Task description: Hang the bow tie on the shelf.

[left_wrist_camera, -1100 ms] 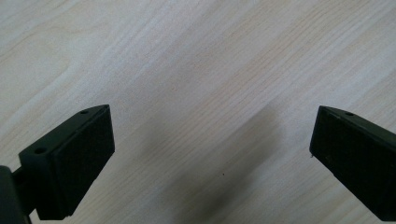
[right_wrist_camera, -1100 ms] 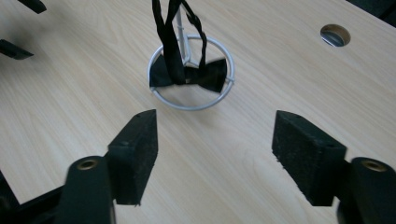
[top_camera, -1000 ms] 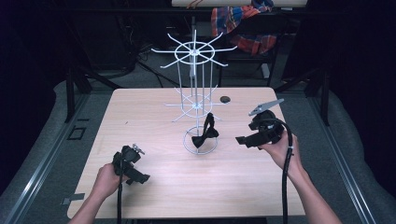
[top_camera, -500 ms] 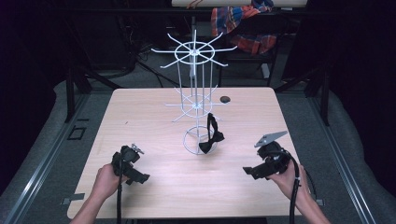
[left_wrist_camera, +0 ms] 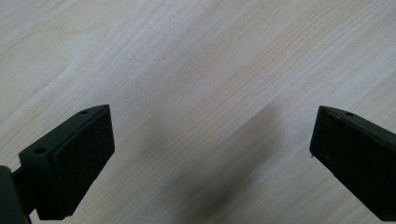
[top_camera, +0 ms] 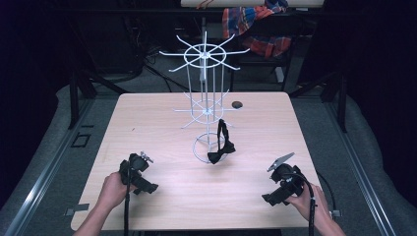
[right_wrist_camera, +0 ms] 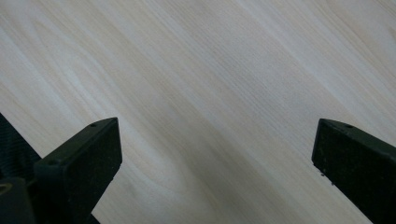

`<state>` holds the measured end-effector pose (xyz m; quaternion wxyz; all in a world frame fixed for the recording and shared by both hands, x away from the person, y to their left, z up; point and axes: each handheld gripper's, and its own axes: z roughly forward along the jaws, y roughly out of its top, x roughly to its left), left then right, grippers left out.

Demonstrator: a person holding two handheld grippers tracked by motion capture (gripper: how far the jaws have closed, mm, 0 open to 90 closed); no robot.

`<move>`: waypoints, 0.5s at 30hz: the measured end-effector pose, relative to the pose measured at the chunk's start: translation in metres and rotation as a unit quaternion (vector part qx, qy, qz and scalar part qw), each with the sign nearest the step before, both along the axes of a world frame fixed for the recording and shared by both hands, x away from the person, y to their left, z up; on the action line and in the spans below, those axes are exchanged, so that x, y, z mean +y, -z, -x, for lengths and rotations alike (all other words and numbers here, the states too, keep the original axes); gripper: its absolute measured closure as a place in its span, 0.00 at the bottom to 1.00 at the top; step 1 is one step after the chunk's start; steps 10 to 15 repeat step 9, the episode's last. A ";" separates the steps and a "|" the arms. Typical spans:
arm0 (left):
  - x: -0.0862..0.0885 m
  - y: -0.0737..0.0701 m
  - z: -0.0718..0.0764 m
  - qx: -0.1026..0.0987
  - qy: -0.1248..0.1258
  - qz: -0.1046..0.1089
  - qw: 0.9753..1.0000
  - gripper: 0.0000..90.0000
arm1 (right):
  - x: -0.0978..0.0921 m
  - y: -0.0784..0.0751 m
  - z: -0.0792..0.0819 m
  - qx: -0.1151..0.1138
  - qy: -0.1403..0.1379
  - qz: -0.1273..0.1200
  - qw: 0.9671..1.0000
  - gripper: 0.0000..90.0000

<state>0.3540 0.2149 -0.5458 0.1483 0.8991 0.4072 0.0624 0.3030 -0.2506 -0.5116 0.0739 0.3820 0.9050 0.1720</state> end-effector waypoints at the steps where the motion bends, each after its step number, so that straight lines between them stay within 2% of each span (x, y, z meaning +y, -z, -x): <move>1: 0.000 0.000 0.000 0.000 -0.001 0.001 1.000 0.00 | -0.001 0.000 -0.001 0.002 0.000 -0.001 1.000 0.01; 8: -0.001 0.000 -0.001 0.004 0.006 -0.006 1.000 0.00 | -0.005 0.001 -0.005 0.012 0.003 -0.001 1.000 0.02; 15: -0.001 0.000 -0.001 0.003 0.006 -0.007 1.000 0.00 | -0.005 0.001 -0.005 0.013 0.003 0.000 1.000 0.03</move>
